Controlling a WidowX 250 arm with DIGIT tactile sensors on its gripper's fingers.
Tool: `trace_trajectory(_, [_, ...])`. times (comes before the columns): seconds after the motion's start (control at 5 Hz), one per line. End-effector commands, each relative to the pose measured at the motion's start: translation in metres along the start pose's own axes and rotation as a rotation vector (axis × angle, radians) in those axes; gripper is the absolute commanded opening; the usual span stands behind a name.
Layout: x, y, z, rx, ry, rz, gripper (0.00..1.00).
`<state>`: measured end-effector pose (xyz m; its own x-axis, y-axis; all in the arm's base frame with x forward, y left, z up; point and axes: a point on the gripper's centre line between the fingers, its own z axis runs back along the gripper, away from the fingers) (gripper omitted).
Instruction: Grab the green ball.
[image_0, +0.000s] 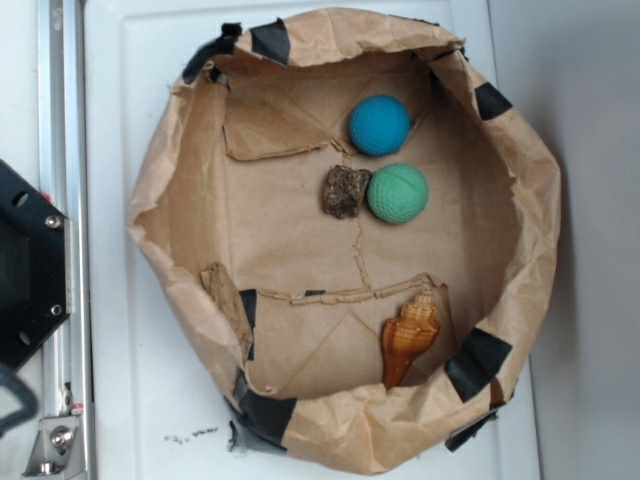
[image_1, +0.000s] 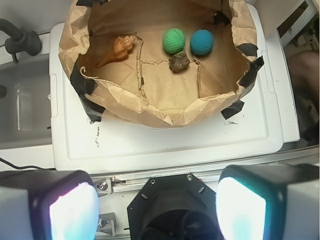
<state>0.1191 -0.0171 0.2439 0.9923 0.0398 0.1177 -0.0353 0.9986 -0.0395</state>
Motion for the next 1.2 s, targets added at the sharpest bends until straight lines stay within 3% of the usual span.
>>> trace_trajectory(0.0, [0.000,0.000,0.000,0.000,0.000,0.000,1.00])
trace_trajectory(0.2, [0.049,0.005,-0.015,0.008,-0.059,-0.059,1.00])
trace_trajectory(0.4, [0.098,0.024,-0.035,0.058,-0.081,-0.128,1.00])
trace_trajectory(0.6, [0.147,0.033,-0.067,0.010,-0.112,-0.250,1.00])
trace_trajectory(0.8, [0.194,0.034,-0.108,0.039,-0.123,-0.365,1.00])
trace_trajectory(1.0, [0.240,0.012,-0.141,-0.025,-0.139,-0.424,1.00])
